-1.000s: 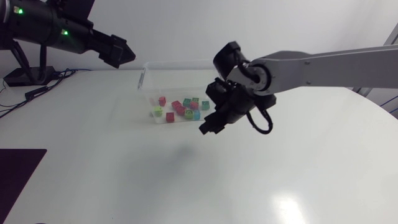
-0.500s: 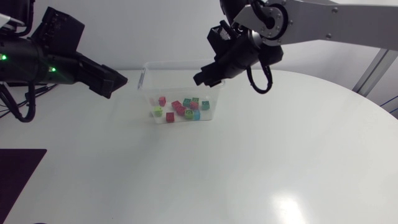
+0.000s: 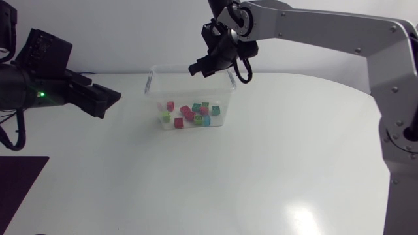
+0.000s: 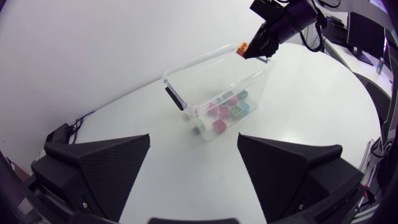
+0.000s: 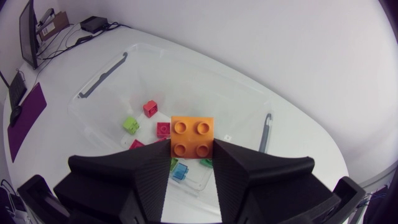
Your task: Place the duplo bricks in the container
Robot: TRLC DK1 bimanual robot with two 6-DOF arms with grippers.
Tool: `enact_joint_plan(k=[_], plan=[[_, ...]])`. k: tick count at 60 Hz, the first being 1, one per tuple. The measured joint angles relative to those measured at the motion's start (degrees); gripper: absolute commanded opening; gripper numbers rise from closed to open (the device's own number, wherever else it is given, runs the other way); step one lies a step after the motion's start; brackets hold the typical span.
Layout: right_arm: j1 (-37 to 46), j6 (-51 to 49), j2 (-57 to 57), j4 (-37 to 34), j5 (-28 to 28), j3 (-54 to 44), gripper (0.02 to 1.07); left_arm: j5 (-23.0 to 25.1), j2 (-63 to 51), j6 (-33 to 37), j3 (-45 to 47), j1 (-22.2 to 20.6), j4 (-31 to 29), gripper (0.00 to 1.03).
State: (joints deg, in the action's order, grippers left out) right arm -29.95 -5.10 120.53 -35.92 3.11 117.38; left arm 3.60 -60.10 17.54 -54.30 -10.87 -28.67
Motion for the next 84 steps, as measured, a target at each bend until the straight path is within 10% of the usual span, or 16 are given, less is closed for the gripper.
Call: enact_joint_plan(k=[9,26,84], plan=[[0.4,0.0,3.8,-1.9,0.1,5.0,1.03,0.0,1.8,0.4,1.4,0.8,0.4,0.98],[0.8,0.0,3.8,-2.0,0.2,4.0,1.03,-2.9,6.4,0.7,4.5,1.2,1.6,0.98],[4.6,0.2,-40.5,19.2,13.4,-47.6,1.03,-7.3,26.5,-0.4,21.3,5.6,13.2,0.99]])
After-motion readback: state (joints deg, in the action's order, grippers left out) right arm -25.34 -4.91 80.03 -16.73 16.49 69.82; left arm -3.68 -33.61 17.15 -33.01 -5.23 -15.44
